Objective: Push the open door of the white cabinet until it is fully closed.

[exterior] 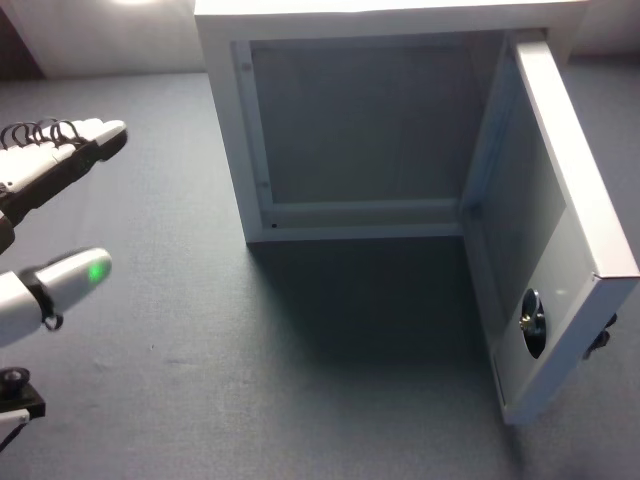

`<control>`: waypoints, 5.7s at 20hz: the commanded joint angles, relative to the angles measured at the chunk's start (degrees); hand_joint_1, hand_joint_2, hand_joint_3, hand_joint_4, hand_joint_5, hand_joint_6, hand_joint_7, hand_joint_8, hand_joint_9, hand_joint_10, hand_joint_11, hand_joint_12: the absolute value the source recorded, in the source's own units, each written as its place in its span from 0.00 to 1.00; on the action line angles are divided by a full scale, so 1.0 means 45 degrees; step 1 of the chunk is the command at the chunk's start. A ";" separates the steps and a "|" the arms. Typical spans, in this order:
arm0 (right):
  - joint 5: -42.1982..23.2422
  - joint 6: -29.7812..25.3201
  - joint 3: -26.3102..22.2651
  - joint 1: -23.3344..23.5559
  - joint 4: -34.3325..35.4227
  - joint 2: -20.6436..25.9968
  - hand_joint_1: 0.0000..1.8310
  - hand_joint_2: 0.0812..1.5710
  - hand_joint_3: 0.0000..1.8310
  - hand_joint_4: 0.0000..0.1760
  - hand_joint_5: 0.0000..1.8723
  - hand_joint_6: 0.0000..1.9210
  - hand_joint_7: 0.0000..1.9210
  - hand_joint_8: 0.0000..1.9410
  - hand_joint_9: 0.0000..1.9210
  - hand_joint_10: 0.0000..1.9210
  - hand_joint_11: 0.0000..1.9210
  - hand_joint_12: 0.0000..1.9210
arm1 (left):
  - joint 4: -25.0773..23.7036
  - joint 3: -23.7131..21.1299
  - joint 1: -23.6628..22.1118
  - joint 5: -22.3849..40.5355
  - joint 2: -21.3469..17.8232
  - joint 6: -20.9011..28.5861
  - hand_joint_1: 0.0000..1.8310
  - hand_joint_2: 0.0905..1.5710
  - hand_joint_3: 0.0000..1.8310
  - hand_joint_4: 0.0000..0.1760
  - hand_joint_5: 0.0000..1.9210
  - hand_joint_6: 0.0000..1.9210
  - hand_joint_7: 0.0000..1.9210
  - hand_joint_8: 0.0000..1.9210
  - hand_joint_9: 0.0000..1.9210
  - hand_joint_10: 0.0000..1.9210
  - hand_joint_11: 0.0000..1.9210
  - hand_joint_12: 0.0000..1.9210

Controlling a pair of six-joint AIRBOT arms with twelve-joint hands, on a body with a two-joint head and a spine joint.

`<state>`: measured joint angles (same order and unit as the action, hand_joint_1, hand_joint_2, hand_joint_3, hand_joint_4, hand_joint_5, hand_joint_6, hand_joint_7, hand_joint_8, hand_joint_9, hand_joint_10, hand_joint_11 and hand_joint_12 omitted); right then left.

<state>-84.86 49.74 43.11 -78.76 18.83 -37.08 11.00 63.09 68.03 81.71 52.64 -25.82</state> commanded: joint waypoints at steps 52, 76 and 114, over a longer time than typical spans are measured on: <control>0.2966 -0.1227 0.1046 0.4629 -0.5971 -0.1085 0.01 0.85 0.00 0.00 0.19 0.14 0.21 0.00 0.05 0.39 0.00 0.79 | 0.0879 0.0009 0.0296 0.2066 0.0028 0.0120 0.23 0.92 0.00 0.00 0.03 0.00 0.00 0.00 0.00 0.00 0.00 0.00; 0.5518 -0.1507 0.3022 0.8129 -0.6960 -0.4686 0.16 0.81 0.00 0.00 0.13 0.11 0.15 0.00 0.07 0.16 0.00 0.72 | 0.1439 -0.0121 0.0870 0.2601 0.0022 0.0121 0.16 0.93 0.00 0.00 0.02 0.00 0.00 0.00 0.00 0.00 0.00 0.00; 0.2530 -0.1032 0.1537 0.6875 -0.5467 -0.2290 0.07 0.84 0.00 0.00 0.00 0.00 0.00 0.00 0.02 0.02 0.00 0.55 | 0.2330 -0.0421 0.1632 0.3703 -0.0111 0.0113 0.16 0.91 0.00 0.00 0.01 0.00 0.00 0.00 0.00 0.00 0.00 0.00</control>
<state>-64.71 45.21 50.06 -48.60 -7.70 -47.18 20.62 61.28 75.42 90.72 52.58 -25.67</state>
